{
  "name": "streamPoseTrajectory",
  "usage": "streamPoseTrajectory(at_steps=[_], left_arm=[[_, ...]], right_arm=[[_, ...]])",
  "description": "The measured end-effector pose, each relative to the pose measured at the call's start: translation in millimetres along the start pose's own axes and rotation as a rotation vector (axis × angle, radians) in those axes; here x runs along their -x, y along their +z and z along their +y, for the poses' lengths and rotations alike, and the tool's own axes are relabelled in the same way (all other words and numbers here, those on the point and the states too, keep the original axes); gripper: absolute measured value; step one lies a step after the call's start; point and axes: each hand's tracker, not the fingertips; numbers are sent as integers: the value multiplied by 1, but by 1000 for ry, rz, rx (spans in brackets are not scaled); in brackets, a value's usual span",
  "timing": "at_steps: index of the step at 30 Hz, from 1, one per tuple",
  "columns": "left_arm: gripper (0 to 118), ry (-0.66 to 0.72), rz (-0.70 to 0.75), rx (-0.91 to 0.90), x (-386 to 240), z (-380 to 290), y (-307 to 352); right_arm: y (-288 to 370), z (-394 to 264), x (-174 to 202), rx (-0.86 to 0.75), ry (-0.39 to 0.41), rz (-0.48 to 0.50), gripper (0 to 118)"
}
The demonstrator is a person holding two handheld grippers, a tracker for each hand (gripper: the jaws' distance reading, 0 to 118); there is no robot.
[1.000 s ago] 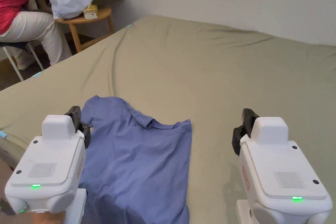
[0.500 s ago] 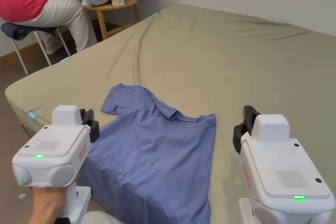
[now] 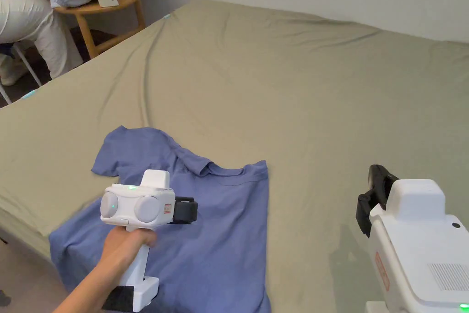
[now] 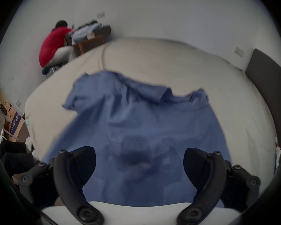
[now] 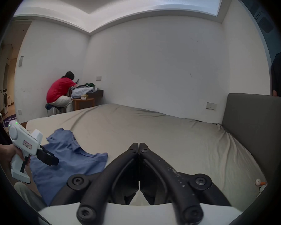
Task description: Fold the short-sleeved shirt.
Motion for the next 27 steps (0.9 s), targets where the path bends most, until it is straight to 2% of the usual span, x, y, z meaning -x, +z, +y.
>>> streamPoseTrajectory(at_steps=[2,4,6,7,8,9,11,12,15,18,24,27], left_arm=[[91,13,60,64,-1,-4,-27],[86,62,41,128,4,-10,-46],[86,165,11,26,11,-11,-32],[81,132,18,56,9,-11,-30],[71,107,20,38,6,-12,-27],[46,83,20,12,7,-14,-21],[8,74,4,20,4,-13,-21],[1,57,23,26,2,-15,-23],[0,95,12,-17,4,-15,-11],[0,132,-26,-141,8,-14,27],[0,157,-153,-304,0,20,128],[0,115,-217,-410,-29,42,186]], right_arm=[[-3,-5,-9,25,-5,-14,1],[-4,-10,-15,40,-5,-31,1],[-5,-12,-21,51,-3,-46,1],[-5,-14,-23,54,-6,-52,1],[-4,-14,-25,57,-10,-58,1],[-4,-14,-27,61,-13,-60,1],[-1,-15,-31,62,-20,-67,1],[2,-14,-33,59,-24,-72,1],[12,-12,-39,48,-36,-81,1],[21,-10,-47,28,-34,-92,1],[41,-5,-67,-10,-61,-115,1],[53,-2,-79,-32,-72,-130,1]])
